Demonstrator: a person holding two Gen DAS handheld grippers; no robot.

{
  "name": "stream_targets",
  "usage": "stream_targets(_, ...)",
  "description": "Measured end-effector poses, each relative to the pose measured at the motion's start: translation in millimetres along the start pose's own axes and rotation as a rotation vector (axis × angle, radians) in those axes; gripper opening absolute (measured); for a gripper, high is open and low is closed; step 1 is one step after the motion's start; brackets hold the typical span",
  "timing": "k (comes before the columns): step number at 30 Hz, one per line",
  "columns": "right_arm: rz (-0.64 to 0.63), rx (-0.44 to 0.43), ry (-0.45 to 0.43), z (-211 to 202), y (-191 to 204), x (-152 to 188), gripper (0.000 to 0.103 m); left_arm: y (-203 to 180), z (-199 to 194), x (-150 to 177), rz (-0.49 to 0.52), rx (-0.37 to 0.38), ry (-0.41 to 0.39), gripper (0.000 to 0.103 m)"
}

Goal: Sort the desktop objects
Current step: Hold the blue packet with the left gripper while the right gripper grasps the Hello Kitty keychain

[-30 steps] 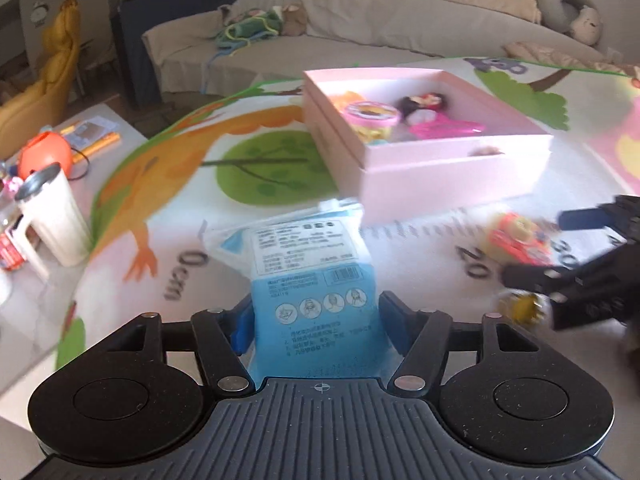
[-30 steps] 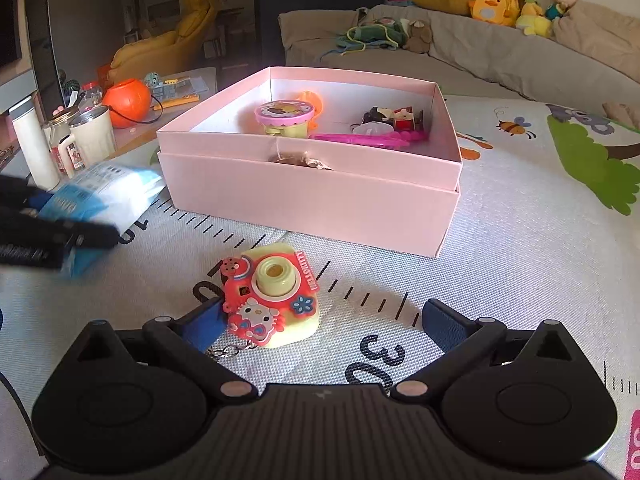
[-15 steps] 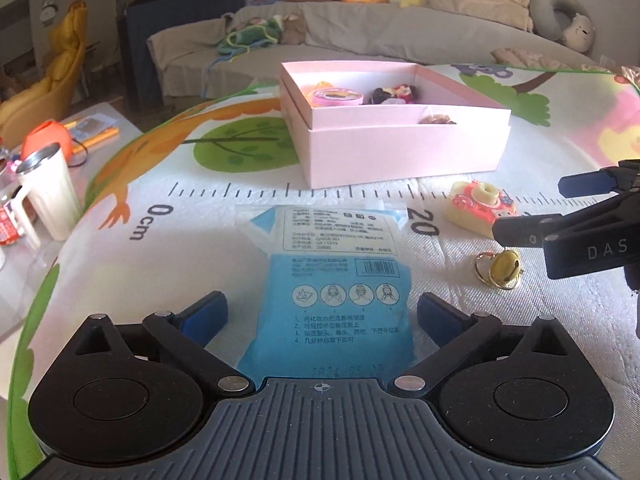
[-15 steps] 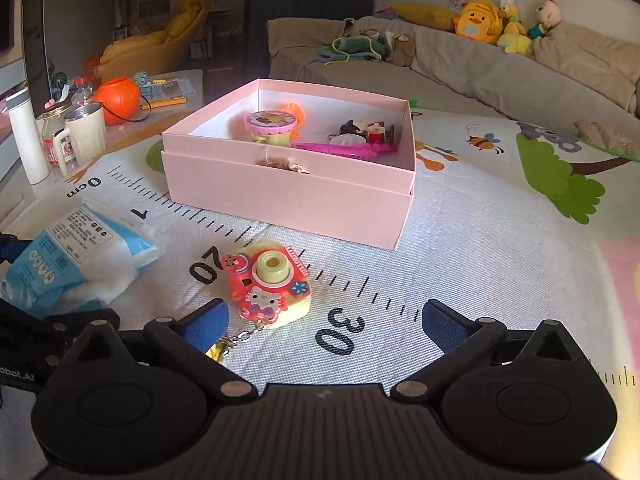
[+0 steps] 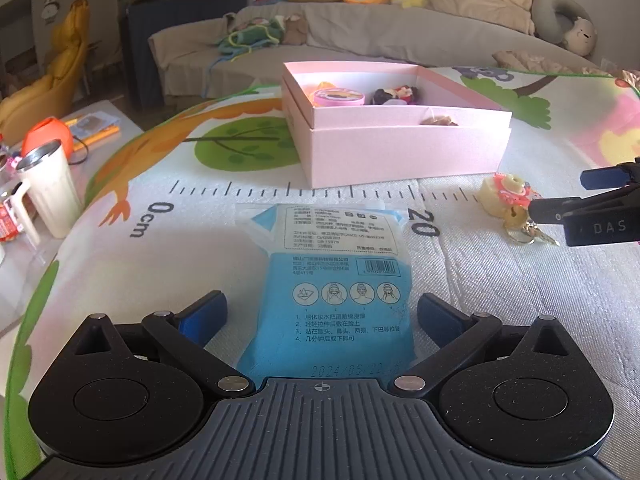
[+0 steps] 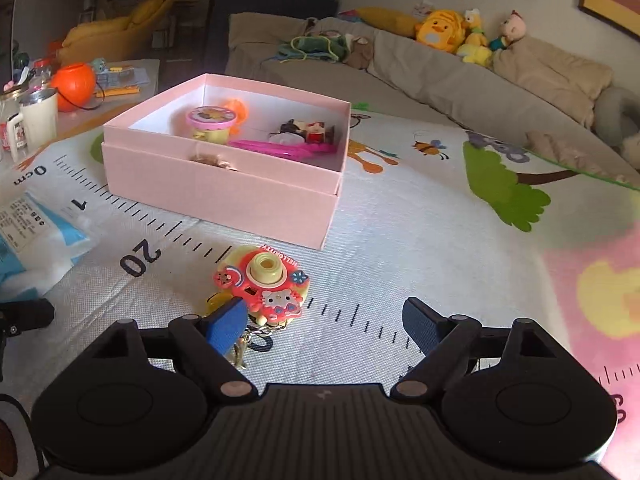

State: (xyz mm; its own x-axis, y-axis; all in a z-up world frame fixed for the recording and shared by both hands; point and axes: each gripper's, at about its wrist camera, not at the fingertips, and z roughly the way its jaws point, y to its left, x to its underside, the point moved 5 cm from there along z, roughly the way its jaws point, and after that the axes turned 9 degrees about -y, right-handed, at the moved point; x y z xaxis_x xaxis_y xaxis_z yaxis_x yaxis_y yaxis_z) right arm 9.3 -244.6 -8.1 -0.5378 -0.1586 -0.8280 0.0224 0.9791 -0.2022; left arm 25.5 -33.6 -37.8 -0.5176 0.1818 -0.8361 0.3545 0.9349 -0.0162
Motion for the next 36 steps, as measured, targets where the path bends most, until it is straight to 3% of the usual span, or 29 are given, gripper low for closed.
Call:
stream_targets(6, 0.196, -0.172, 0.048, 6, 2, -9, 0.086, 0, 0, 0, 0.0, -0.001, 0.0, 0.103)
stream_targets(10, 0.294, -0.181, 0.103, 35, 10, -17, 0.085, 0, 0, 0, -0.001, 0.0, -0.001, 0.103)
stream_targets(14, 0.204, -0.158, 0.107, 44, 28, -19, 0.058, 0, 0, 0, -0.005, 0.004, -0.002, 0.103)
stream_targets(19, 0.07, -0.241, 0.079, 14, 49, -6, 0.057, 0, 0, 0, -0.008, 0.007, -0.002, 0.103)
stream_targets(26, 0.057, -0.196, 0.064, -25, 38, 21, 0.058, -1, 1, 1, 0.002, 0.0, 0.002, 0.103)
stream_targets(28, 0.051, -0.168, 0.045, -32, 37, 26, 0.06, -1, 0, 1, 0.004, 0.0, 0.004, 0.103)
stream_targets(32, 0.04, -0.078, -0.016, -38, 35, 36, 0.085, -1, 0, 1, 0.008, 0.004, 0.013, 0.103)
stream_targets(36, 0.067, -0.045, -0.029, -39, 31, 38, 0.092, -1, -1, 1, 0.009, 0.016, 0.018, 0.103)
